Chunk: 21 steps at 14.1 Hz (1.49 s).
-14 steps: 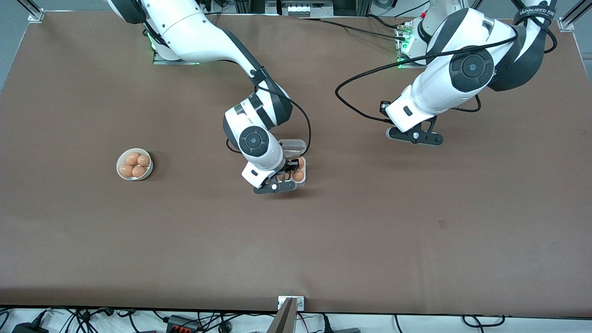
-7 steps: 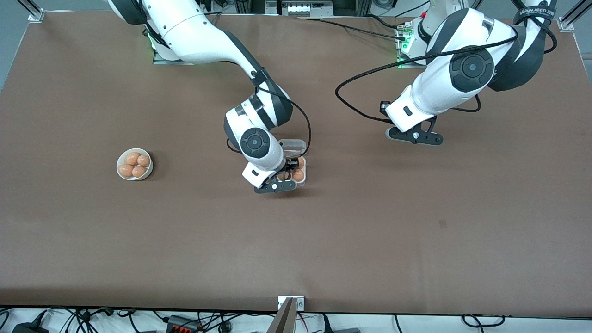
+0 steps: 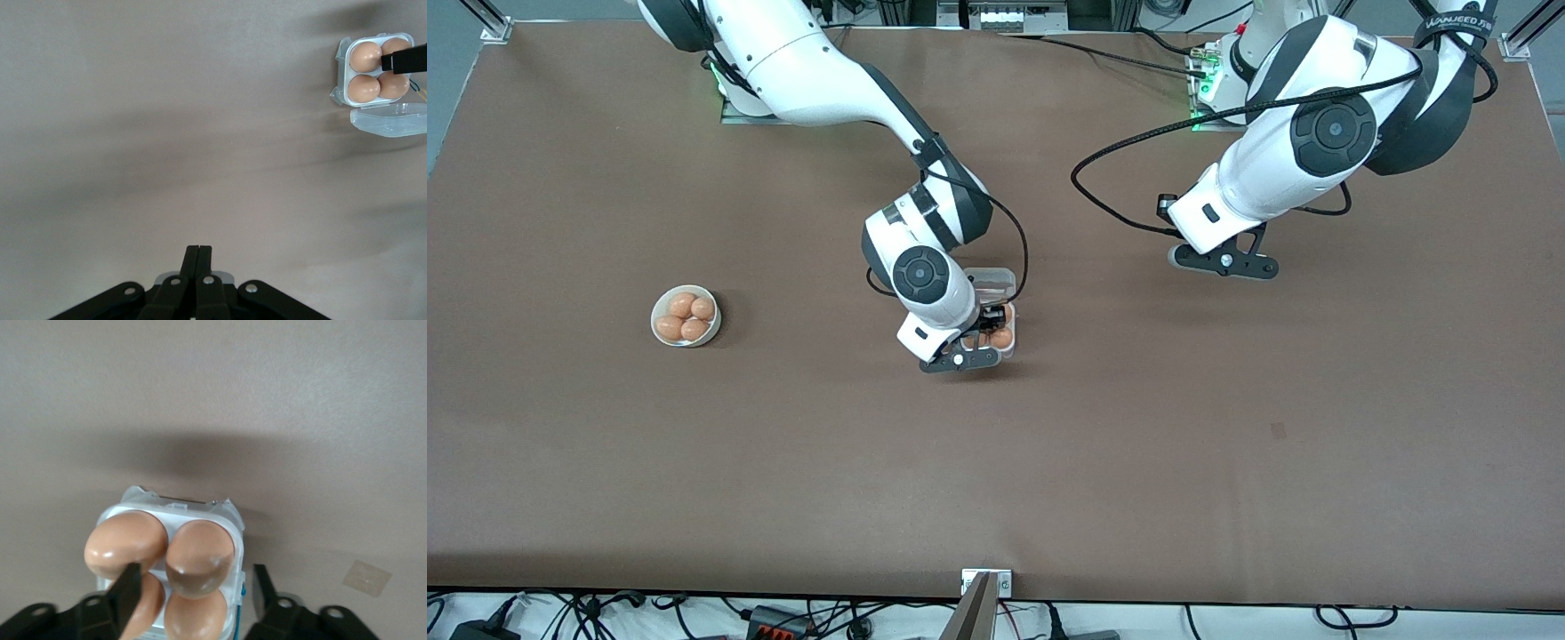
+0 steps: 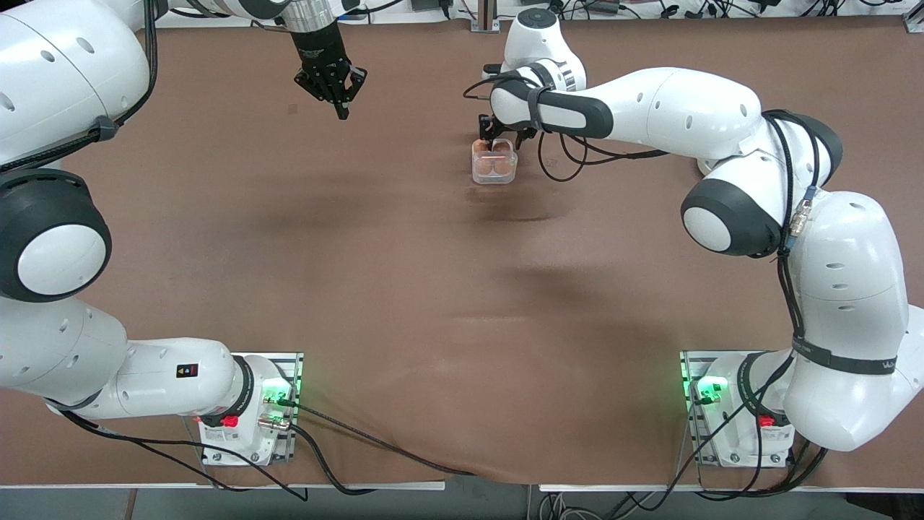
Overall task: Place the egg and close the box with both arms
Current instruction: 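Lower the egg into the empty slot and open the right gripper, then withdraw the right gripper to rest while the left gripper reaches the lid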
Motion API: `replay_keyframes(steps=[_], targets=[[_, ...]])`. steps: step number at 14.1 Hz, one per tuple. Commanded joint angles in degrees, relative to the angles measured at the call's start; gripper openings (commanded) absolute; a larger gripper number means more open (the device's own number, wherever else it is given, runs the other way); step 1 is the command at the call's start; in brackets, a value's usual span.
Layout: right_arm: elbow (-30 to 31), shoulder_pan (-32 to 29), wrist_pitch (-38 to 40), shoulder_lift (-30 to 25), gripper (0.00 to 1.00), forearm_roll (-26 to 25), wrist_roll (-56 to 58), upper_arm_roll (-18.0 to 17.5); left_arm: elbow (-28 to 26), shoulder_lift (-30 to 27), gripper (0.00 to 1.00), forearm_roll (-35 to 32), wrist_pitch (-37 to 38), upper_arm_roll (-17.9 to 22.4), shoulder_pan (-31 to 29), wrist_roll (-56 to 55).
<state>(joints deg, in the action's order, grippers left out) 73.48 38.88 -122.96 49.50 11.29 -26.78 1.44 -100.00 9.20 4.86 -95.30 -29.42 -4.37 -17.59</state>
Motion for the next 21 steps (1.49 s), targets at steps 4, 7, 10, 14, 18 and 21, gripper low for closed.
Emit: replay_keyframes(steps=[4, 7, 10, 14, 18, 21], targets=[[-0.8, -2.48, 5.33, -9.14, 1.0, 0.13, -3.1, 2.15, -1.08, -0.68, 0.01, 0.42, 0.2, -0.29, 0.07, 0.02], [-0.8, -6.17, 12.8, -15.55, 1.0, 0.13, -1.35, 4.97, -1.69, -0.42, 0.01, 0.5, 0.55, -0.46, 0.59, -0.16], [-0.89, -10.91, 19.4, -19.95, 1.0, 0.13, 3.48, 7.07, -3.71, 0.2, 0.01, 0.68, -0.06, -4.4, 0.77, -0.16], [-0.89, -16.9, 24.33, -23.13, 1.0, -2.14, 9.46, 8.84, -6.17, 1.78, 0.01, 0.68, -7.87, -8.28, 2.35, -6.22], [-0.8, -17.52, 25.49, -25.5, 1.0, -7.33, 13.23, 12.08, -6.44, 7.92, 0.01, 0.68, -19.11, -8.37, 8.13, -14.63], [-0.71, -21.8, 25.22, -26.64, 1.0, -7.34, 21.23, 13.07, -6.97, 12.14, 0.01, 0.51, -25.7, -8.29, 12.53, -18.79]])
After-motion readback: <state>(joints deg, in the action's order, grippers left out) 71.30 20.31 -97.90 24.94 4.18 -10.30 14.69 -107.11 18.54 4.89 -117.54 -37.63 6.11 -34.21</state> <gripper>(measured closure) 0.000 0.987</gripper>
